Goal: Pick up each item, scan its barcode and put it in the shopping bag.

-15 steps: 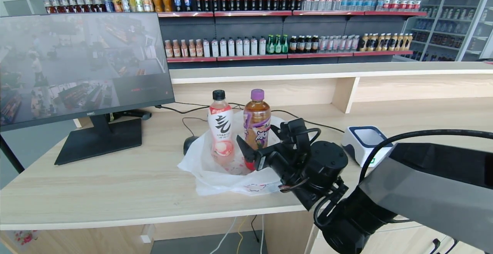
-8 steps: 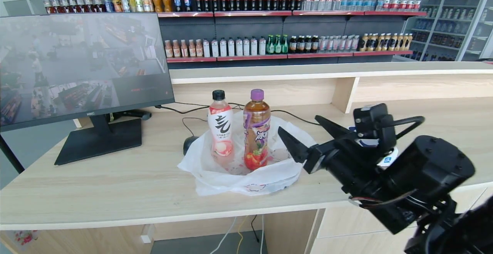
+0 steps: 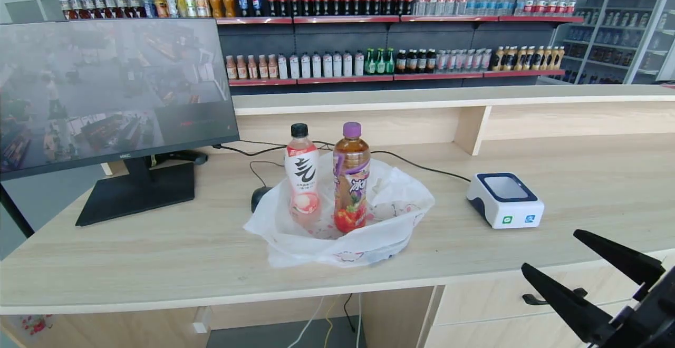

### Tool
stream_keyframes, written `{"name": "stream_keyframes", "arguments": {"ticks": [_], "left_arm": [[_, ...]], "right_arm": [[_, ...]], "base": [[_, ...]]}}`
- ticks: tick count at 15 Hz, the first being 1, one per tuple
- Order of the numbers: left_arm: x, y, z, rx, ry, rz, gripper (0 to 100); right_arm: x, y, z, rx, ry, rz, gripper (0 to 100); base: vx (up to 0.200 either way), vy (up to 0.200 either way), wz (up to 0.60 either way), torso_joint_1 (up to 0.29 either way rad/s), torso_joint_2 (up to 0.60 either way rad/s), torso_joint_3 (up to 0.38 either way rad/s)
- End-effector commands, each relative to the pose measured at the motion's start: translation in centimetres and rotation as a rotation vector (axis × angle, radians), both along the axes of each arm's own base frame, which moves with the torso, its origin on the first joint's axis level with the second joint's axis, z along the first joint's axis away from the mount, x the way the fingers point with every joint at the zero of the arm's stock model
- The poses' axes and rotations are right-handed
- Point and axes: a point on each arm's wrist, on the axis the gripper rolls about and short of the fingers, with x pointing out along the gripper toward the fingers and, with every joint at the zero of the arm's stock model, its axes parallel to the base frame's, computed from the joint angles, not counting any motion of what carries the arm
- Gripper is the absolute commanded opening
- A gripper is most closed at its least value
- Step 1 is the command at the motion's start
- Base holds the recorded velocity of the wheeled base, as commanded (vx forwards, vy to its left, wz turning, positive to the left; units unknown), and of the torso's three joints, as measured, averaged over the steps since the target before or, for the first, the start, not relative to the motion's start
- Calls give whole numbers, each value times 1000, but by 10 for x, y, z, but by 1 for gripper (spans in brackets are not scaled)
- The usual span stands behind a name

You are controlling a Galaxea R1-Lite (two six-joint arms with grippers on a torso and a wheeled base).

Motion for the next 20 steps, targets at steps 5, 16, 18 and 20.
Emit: {"name": "stream_keyframes", "arguments": {"ticks": [5,16,18,20], "left_arm": [[0,0,0,3,-1,0,100],[0,0,0,1,0,0,100],[0,0,0,1,-1,0,100],[0,0,0,1,0,0,100]], "right_arm": [[-87,-57,-41,-81,58,75,100],[-104,-63,-70,-29,200,-352,100],[-113,-63,-71,8,93,-438,100],[-117,-62,-72,23,51,-462,100]], "base": [[0,0,0,0,0,0],[0,0,0,0,0,0],[0,0,0,0,0,0],[0,0,0,0,0,0]]}}
